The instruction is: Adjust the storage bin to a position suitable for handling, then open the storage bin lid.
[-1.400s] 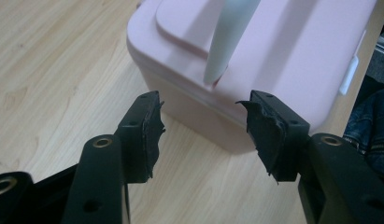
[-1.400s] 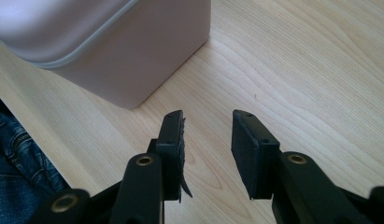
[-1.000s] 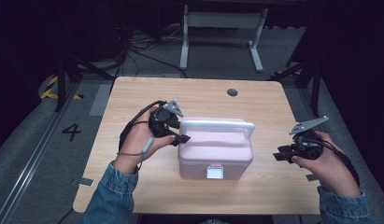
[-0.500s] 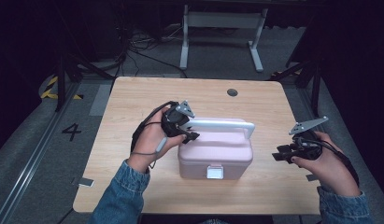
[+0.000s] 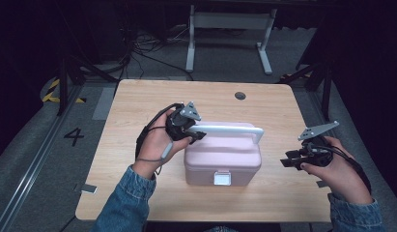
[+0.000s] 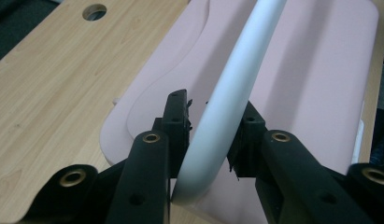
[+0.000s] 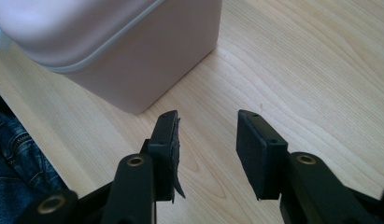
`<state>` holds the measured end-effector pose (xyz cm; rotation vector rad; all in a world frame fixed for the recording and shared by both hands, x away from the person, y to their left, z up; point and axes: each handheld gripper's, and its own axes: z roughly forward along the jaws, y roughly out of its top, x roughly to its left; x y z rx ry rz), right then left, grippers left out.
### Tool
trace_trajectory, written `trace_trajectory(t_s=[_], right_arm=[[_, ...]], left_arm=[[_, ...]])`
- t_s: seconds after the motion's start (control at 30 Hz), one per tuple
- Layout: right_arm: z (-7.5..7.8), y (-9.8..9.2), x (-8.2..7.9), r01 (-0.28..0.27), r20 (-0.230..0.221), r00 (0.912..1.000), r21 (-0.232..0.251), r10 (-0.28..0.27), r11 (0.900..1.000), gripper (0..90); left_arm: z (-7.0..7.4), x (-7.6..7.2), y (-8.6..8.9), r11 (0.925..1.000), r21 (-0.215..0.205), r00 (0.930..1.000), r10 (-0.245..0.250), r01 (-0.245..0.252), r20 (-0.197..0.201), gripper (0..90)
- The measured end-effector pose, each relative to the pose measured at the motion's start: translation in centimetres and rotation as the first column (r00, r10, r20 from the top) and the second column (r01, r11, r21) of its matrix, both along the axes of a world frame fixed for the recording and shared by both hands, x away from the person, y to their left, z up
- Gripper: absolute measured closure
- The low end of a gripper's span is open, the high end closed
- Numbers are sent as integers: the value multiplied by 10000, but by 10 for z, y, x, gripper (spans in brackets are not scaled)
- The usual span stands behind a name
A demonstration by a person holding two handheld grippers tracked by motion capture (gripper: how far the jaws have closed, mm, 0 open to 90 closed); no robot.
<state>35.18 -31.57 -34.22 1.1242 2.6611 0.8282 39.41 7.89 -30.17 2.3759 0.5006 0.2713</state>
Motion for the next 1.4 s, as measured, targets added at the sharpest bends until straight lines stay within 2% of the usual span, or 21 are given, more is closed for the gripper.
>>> trace_trajectory(t_s=[0.13, 0.27, 0.47, 0.63, 0.73, 0.77, 0.93, 1.07, 1.3, 1.4], right_arm=[[0, -1, 0, -95, 149, 9998, 152, 93, 9998, 598], [3, 0, -2, -291, 263, 9993, 626, 275, 9976, 599], [6, 0, -4, -655, 735, 9956, 1113, 575, 9916, 602], [7, 1, -5, -847, 938, 9931, 1522, 709, 9847, 610], [7, 1, -6, -940, 923, 9926, 1751, 787, 9801, 611], [8, 1, -6, -989, 967, 9919, 1784, 826, 9790, 611], [9, 3, -7, -1105, 1065, 9901, 1908, 914, 9754, 611], [10, 4, -8, -1185, 1175, 9883, 1943, 968, 9738, 614], [12, 8, -10, -1533, 1314, 9832, 2146, 1270, 9646, 620], [14, 9, -11, -1584, 1380, 9818, 2182, 1302, 9630, 623]], left_arm=[[2, 0, -2, 9999, 145, 9999, -18, 16, 156, 735], [6, 2, 0, 10000, 20, 9998, -66, 66, 169, 738], [16, 6, 4, 9996, -272, 9999, 34, -31, 110, 735], [20, 11, 6, 9987, -513, 9999, 23, -32, -163, 731], [21, 16, 9, 9965, -835, 9981, 17, -68, -611, 728], [21, 18, 10, 9946, -1028, 9973, 25, -100, -729, 727], [22, 21, 12, 9922, -1232, 9946, 75, -203, -1033, 723], [23, 24, 12, 9880, -1494, 9933, 226, -395, -1134, 719], [25, 29, 14, 9827, -1750, 9908, 381, -607, -1297, 711], [24, 33, 15, 9761, -2026, 9895, 520, -789, -1350, 708]])
